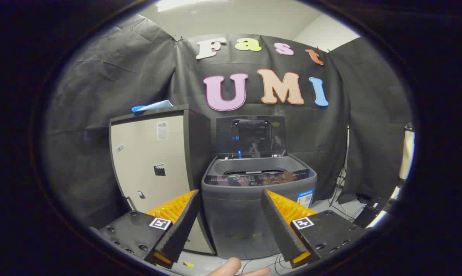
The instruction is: Put the clothes into the washing machine and then close the washing machine lid.
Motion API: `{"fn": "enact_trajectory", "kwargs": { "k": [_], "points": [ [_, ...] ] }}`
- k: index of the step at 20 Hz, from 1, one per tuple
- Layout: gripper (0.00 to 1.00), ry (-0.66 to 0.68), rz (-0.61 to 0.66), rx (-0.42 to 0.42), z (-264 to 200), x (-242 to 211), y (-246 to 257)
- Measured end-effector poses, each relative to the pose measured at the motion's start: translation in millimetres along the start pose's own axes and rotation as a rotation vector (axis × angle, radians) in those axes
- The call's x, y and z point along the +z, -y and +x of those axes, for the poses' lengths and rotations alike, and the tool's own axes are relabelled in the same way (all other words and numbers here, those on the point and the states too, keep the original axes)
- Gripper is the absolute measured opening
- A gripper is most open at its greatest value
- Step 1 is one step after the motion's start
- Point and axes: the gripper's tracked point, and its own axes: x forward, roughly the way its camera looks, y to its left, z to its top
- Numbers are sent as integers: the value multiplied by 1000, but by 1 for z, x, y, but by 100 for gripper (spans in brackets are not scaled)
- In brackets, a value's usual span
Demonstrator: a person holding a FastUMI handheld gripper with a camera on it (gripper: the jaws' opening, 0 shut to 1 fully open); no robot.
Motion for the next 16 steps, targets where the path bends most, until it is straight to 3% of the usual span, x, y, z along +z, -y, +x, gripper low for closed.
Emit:
{"fn": "enact_trajectory", "kwargs": {
  "k": [16],
  "points": [
    [98, 16, 1, -12, -12, 5, -2]
  ]
}}
